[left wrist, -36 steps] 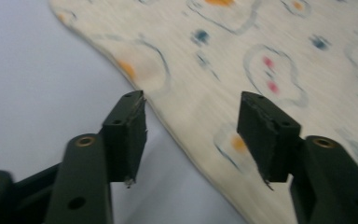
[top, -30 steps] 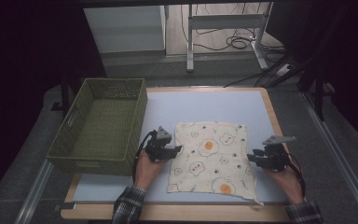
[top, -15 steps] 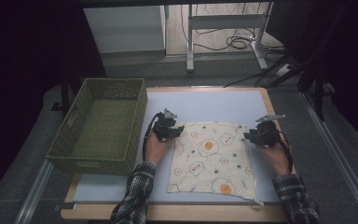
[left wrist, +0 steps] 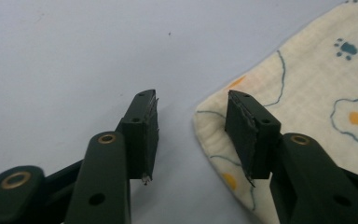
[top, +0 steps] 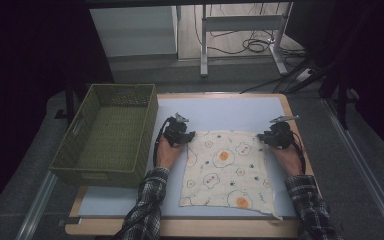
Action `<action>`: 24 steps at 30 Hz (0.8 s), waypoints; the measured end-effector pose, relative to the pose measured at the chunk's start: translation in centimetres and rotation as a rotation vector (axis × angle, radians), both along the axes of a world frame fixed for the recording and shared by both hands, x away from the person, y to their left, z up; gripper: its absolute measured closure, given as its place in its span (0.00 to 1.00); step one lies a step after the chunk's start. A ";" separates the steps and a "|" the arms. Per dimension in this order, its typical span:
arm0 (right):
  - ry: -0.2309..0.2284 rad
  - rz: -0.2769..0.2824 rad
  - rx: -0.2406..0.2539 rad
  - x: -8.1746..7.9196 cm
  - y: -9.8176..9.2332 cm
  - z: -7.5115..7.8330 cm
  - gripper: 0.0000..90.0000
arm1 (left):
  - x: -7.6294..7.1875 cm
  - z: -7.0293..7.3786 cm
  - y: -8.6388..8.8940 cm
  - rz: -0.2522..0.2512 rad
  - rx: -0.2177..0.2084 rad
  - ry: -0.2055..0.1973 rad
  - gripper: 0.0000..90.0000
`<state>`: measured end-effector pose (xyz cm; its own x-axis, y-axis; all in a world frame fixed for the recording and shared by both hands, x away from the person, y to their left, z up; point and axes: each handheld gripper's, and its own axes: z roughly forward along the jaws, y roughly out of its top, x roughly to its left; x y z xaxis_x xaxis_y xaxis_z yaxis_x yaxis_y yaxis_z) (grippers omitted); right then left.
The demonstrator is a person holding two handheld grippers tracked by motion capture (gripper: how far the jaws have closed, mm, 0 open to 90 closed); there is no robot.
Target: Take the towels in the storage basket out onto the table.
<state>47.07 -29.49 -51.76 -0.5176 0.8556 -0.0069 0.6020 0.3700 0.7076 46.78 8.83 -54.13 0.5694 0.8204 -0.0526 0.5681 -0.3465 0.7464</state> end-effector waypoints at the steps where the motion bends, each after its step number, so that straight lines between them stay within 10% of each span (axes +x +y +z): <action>1: 0.003 0.005 -0.005 0.0 0.1 0.0 0.78 | 0.0 0.0 -0.1 -0.010 -0.010 0.007 0.67; 6: 0.027 0.023 -0.012 -0.1 0.7 0.2 0.97 | -0.3 0.0 -0.5 -0.024 -0.057 0.041 0.95; 16: -0.036 0.002 0.002 0.2 0.9 2.2 0.98 | -0.4 2.5 0.4 0.018 -0.089 -0.046 0.98; 24: -0.079 0.053 0.028 -2.4 0.1 4.2 0.98 | -4.4 3.9 0.5 -0.008 -0.064 -0.094 0.98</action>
